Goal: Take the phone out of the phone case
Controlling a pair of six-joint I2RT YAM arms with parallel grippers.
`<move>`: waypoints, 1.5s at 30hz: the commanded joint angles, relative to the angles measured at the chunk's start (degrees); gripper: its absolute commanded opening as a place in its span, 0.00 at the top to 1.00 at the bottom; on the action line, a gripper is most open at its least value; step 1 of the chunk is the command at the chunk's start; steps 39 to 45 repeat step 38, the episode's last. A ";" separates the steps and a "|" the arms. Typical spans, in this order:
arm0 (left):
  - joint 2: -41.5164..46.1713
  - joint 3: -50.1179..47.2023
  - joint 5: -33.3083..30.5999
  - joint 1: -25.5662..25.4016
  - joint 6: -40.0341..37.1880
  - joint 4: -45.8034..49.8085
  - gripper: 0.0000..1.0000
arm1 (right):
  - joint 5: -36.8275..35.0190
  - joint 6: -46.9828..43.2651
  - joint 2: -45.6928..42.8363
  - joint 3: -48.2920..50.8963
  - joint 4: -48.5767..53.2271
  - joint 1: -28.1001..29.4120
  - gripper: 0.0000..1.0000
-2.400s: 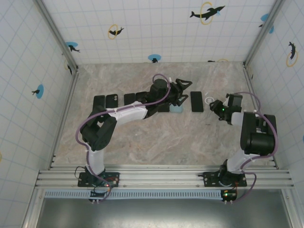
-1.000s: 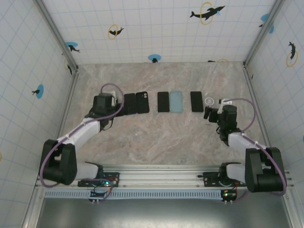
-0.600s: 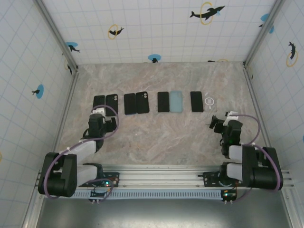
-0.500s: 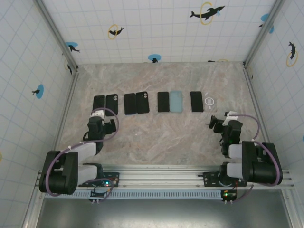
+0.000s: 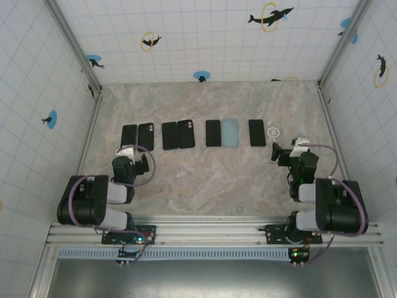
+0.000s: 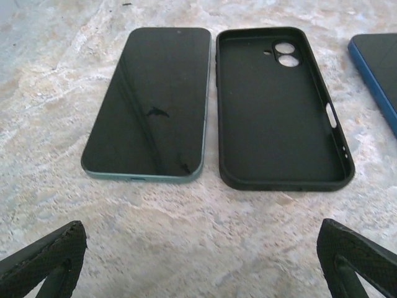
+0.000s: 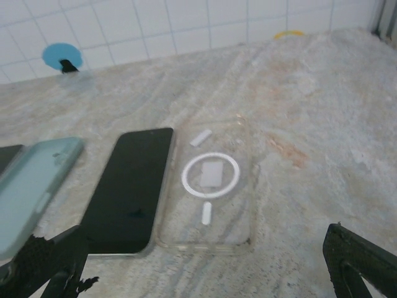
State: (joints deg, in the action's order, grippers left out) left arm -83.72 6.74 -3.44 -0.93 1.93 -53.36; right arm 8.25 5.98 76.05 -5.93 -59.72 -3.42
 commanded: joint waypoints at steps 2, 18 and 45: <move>-1.38 -0.08 2.78 1.66 -0.14 -6.92 0.02 | -1.72 -2.20 -4.15 5.59 1.85 0.94 0.00; -2.97 -7.05 3.95 2.47 0.57 -20.60 0.02 | -4.02 -4.51 10.80 7.47 -15.23 4.17 0.00; -3.03 -6.65 3.35 2.96 1.23 -19.72 0.02 | -9.56 -1.40 11.20 6.07 -13.05 3.57 0.00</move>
